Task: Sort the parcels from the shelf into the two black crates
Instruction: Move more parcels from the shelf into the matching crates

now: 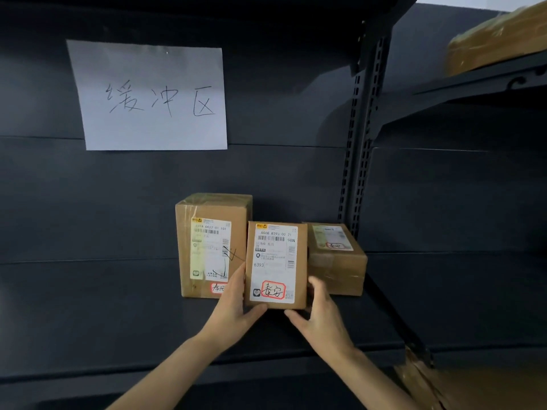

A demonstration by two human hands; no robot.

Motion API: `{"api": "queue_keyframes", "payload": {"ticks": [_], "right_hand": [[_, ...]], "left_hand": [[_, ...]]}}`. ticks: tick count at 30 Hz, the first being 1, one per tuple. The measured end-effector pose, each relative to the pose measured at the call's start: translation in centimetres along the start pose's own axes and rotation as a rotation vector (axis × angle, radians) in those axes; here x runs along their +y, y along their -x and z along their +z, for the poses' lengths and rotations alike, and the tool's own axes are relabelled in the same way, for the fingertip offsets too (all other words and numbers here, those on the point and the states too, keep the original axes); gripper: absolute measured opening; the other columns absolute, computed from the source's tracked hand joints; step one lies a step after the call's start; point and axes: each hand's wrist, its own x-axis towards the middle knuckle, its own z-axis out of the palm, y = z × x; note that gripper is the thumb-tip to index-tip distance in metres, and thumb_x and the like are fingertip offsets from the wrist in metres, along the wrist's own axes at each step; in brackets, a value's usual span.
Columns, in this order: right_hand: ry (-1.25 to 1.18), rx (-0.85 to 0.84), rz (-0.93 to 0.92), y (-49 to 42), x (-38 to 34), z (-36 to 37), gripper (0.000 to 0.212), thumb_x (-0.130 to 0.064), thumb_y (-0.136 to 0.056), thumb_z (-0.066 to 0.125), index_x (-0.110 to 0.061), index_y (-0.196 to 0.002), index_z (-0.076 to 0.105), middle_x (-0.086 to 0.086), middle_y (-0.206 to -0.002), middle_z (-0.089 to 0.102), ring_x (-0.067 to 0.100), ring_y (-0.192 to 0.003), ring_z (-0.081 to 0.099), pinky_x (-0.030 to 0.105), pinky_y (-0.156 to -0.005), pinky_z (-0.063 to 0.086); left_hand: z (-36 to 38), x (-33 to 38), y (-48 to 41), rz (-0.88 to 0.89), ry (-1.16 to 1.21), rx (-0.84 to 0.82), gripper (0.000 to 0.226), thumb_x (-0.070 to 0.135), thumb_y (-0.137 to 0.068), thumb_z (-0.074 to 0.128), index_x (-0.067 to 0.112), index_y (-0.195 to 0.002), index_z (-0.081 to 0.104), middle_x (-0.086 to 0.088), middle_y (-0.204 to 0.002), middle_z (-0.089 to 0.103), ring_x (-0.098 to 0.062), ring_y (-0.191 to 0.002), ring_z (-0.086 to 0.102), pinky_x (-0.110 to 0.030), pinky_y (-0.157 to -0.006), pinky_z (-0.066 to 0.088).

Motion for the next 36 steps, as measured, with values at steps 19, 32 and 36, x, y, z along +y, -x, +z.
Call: {"api": "queue_keyframes", "payload": {"ticks": [19, 32, 36], "right_hand": [[0.006, -0.042, 0.114, -4.9, 0.2, 3.6, 0.074, -0.016, -0.081, 0.070, -0.013, -0.141, 0.027, 0.003, -0.141, 0.047, 0.015, -0.131, 0.043, 0.030, -0.105, 0.037], [-0.056, -0.020, 0.141, -6.9, 0.2, 5.0, 0.074, -0.009, -0.082, 0.068, -0.011, -0.143, 0.025, 0.004, -0.137, 0.051, 0.016, -0.129, 0.045, 0.028, -0.104, 0.037], [-0.075, -0.018, 0.186, -8.0, -0.1, 5.6, 0.074, -0.009, -0.084, 0.065, -0.010, -0.144, 0.022, 0.005, -0.139, 0.049, 0.019, -0.130, 0.045, 0.032, -0.106, 0.037]], "left_hand": [[-1.0, -3.1, -2.3, -0.164, -0.169, 0.073, 0.066, 0.004, -0.082, 0.065, 0.015, -0.139, 0.031, 0.003, -0.131, 0.046, -0.015, -0.125, 0.045, -0.031, -0.103, 0.044], [-9.6, -7.6, -2.0, -0.361, -0.071, 0.439, 0.092, 0.013, -0.068, 0.081, 0.007, -0.141, 0.027, -0.012, -0.136, 0.039, -0.025, -0.128, 0.037, -0.041, -0.107, 0.035], [-10.8, -9.2, -3.4, -0.432, 0.016, 0.213, 0.113, 0.017, -0.064, 0.084, 0.014, -0.149, 0.010, -0.008, -0.148, 0.034, -0.024, -0.136, 0.033, -0.044, -0.112, 0.029]]}}
